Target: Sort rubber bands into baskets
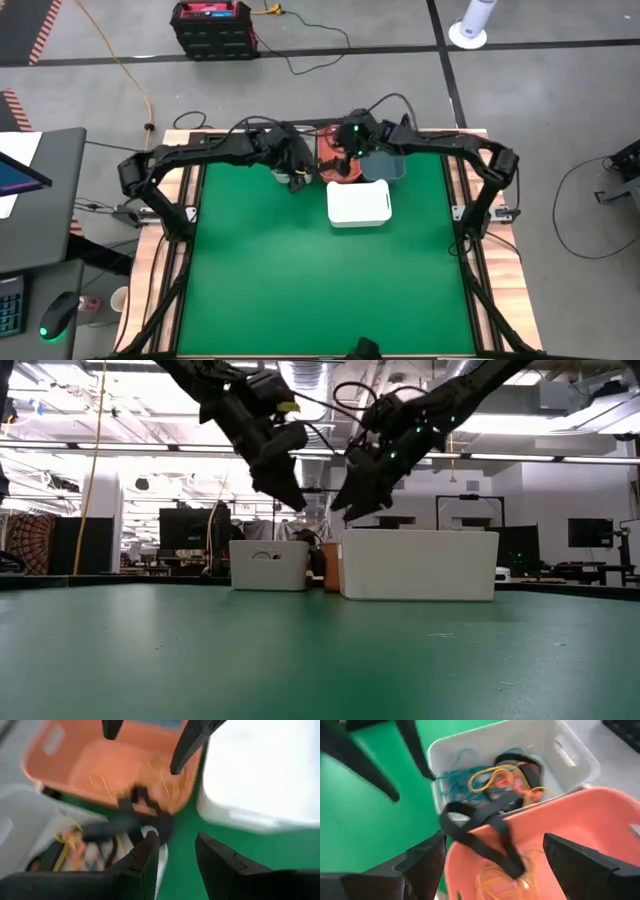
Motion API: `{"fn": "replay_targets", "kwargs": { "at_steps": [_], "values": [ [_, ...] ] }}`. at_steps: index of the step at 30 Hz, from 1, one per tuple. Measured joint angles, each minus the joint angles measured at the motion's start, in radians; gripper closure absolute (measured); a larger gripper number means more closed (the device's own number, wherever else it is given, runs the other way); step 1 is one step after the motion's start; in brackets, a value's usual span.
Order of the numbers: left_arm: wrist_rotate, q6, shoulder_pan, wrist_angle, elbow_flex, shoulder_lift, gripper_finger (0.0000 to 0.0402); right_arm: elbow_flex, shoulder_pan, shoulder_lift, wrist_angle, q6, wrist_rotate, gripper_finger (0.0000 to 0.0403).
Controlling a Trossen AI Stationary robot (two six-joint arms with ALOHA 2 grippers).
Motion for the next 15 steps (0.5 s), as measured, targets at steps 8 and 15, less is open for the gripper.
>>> {"fn": "replay_targets", "kwargs": {
  "at_steps": [8, 15],
  "values": [
    [0.116, -0.087, 0.056, 0.048, 0.036, 0.107, 0.0253, 0.027, -0.058, -0.147, -0.168, -0.016, 0.009, 0.0043],
    [0.031, 0.071, -0.003, 0.043, 0.068, 0.142, 0.0253, 0.026, -0.059, -0.242, -0.267, 0.016, 0.069, 0.0043]
  ]
}}
